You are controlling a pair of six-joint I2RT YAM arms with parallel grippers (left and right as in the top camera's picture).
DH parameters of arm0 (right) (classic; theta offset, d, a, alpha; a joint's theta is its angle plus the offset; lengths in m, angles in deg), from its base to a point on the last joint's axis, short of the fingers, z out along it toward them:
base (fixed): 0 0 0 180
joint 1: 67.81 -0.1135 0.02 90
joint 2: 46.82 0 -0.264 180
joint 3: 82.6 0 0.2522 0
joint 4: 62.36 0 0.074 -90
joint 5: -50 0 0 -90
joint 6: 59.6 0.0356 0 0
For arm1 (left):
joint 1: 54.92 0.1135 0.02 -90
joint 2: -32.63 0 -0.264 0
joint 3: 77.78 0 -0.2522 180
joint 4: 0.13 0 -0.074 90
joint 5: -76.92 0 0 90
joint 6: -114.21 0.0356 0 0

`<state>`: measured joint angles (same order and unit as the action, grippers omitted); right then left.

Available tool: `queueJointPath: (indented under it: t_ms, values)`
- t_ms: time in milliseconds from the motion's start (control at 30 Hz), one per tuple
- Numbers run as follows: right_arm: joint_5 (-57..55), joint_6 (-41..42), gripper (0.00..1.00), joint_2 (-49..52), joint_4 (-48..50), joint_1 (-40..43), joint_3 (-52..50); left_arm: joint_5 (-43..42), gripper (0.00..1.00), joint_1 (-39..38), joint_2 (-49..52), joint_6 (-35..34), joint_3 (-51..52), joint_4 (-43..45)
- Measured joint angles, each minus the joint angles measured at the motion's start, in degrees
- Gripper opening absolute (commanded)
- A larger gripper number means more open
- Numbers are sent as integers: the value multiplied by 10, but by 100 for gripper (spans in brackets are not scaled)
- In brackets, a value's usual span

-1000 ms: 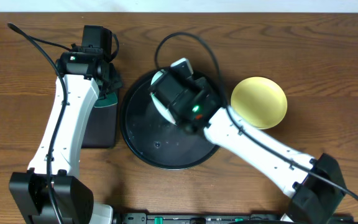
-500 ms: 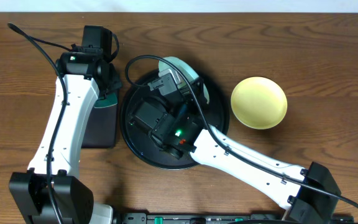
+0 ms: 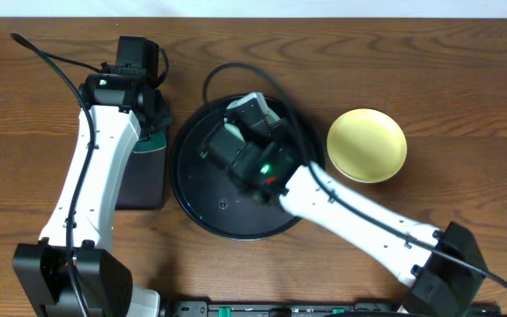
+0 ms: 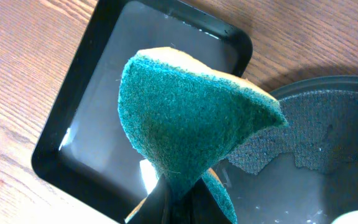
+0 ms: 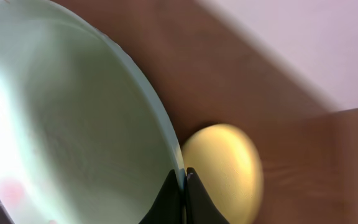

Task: Clean dirty plates on tray and stack at the side
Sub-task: 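Lift the green plate by its rim with right gripper off the tray, then place the green plate onto the yellow plate stack with right gripper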

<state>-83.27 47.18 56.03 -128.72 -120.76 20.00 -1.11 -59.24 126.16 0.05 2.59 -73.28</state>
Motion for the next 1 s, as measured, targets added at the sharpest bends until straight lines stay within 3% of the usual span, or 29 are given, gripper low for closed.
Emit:
queueJointPath:
  t_ms: [333, 533, 800, 1000]
  values:
    - [422, -36, 1, -8, 28, 171, 0, 0, 7, 0, 0, 0, 0, 0]
    - [582, -40, 1, -43, -8, 319, 0, 0, 8, 0, 0, 0, 0, 0]
    - [622, -40, 1, -59, -76, 509, -4, 0, 8, 0, 0, 0, 0, 0]
    - [569, -34, 1, -62, -45, 600, -73, 0, 7, 0, 0, 0, 0, 0]
